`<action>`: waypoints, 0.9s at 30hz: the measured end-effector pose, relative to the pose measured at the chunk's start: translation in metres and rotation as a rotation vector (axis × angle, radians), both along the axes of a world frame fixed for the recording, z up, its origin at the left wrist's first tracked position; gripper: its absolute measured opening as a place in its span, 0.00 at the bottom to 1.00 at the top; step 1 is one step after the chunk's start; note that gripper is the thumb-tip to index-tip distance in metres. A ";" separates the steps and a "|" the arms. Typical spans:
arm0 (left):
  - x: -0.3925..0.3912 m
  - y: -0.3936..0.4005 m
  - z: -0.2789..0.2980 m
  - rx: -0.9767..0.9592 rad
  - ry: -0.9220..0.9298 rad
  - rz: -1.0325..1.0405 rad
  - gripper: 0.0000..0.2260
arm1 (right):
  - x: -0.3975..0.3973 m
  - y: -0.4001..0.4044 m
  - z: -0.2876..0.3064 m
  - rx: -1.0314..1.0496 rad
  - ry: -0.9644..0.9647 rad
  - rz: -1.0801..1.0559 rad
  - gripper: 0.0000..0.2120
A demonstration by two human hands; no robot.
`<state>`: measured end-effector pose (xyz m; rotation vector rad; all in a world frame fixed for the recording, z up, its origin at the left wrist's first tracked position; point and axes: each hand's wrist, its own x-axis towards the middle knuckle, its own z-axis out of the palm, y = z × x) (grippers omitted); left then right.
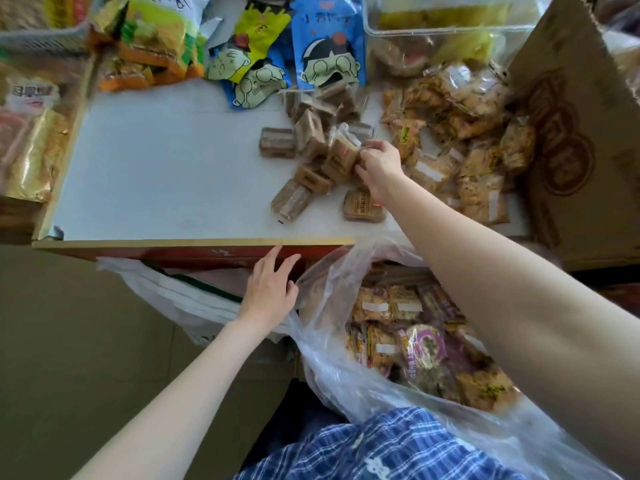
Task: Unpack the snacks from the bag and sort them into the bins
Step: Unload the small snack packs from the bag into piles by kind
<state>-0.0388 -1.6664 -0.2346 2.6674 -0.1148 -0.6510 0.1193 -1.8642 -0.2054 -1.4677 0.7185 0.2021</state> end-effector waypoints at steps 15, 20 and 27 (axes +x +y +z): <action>-0.030 -0.039 -0.011 -0.006 0.059 -0.291 0.22 | -0.190 -0.074 -0.030 -0.621 0.017 0.925 0.13; -0.034 -0.033 -0.012 0.167 0.110 -0.294 0.24 | -0.204 -0.060 -0.095 -0.725 0.154 1.205 0.38; -0.039 -0.025 -0.007 0.185 0.109 -0.290 0.25 | -0.215 -0.039 -0.117 -0.781 0.278 1.182 0.41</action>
